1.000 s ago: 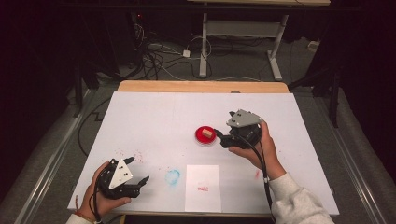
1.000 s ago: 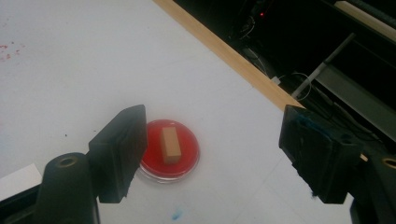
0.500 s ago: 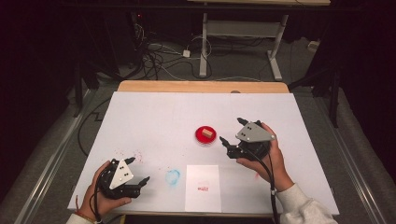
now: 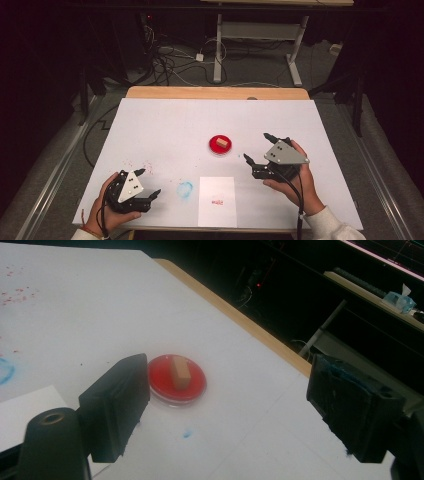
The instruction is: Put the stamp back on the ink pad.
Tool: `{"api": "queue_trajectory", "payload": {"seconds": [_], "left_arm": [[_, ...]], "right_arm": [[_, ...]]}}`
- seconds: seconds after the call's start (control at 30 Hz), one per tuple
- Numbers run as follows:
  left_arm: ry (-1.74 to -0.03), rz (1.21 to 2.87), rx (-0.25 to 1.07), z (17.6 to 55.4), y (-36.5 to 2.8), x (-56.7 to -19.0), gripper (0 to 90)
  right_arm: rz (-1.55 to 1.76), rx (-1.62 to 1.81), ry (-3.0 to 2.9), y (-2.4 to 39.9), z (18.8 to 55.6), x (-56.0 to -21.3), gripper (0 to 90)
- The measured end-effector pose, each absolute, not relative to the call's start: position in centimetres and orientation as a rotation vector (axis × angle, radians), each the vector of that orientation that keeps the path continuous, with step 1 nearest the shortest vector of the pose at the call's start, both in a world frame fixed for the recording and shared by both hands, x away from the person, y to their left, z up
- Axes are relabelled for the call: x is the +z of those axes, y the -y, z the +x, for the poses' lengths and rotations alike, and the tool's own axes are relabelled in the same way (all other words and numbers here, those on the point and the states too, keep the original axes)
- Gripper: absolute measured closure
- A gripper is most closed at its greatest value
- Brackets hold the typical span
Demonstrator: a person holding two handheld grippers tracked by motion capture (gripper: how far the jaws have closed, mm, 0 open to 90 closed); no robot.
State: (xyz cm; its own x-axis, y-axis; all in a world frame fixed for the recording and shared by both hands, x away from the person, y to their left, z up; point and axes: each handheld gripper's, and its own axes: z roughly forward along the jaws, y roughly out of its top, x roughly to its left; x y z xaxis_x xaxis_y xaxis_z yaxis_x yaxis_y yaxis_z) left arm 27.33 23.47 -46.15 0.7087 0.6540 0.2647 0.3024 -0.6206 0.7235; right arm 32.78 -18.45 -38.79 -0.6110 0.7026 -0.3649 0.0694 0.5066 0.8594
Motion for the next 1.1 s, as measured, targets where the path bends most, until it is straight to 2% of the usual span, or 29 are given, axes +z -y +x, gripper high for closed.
{"api": "queue_trajectory", "payload": {"seconds": [1.1], "left_arm": [[-0.709, 2.252, 0.682, 27.6, -23.2, -46.0, 19.1]], "right_arm": [[0.687, 1.067, -1.986, 24.1, 28.8, -42.3, 18.5]]}}
